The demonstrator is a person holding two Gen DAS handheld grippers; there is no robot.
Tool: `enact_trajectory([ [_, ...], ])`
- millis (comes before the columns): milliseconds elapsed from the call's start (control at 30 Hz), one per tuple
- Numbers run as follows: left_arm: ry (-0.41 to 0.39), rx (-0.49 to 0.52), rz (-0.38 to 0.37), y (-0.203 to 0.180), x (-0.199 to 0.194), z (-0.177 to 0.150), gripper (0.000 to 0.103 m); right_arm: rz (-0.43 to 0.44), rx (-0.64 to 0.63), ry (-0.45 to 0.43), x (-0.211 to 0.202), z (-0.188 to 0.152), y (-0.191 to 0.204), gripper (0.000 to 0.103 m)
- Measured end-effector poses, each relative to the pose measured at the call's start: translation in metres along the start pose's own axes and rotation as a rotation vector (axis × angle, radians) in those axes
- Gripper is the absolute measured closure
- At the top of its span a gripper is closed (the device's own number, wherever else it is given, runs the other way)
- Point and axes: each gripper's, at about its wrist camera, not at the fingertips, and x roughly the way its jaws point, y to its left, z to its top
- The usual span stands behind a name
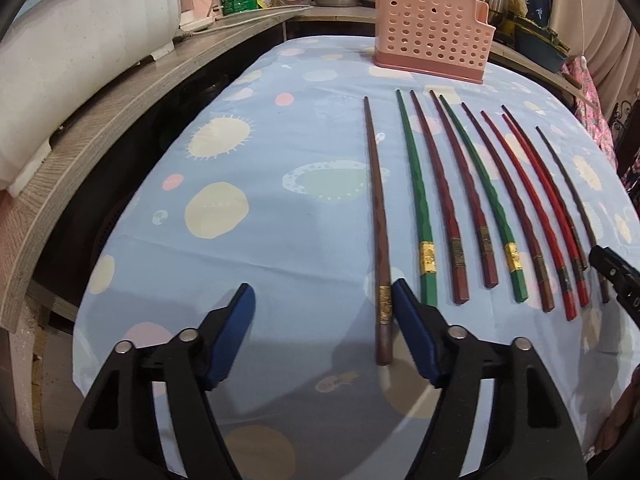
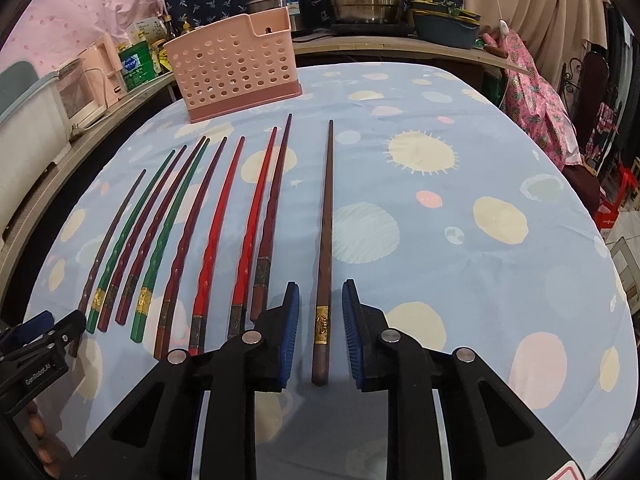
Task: Organize utensils
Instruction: 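Close the left gripper on a brown chopstick while the right gripper grasps its brown partner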
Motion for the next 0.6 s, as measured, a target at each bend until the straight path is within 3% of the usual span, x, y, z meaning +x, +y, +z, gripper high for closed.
enact_trajectory([
  [133, -0.001, 0.011, -0.020, -0.004, -0.003, 0.000, 0.057, 0.005, -0.003, 0.002, -0.003, -0.004, -0.002, 0.091],
  [333, 0.010, 0.017, -0.071, -0.007, -0.006, -0.001, 0.094, 0.026, 0.003, 0.011, -0.008, -0.008, -0.006, 0.096],
  [600, -0.003, 0.005, -0.082, -0.002, -0.017, 0.005, 0.096, 0.043, 0.005, -0.032, -0.030, 0.002, -0.010, 0.096],
])
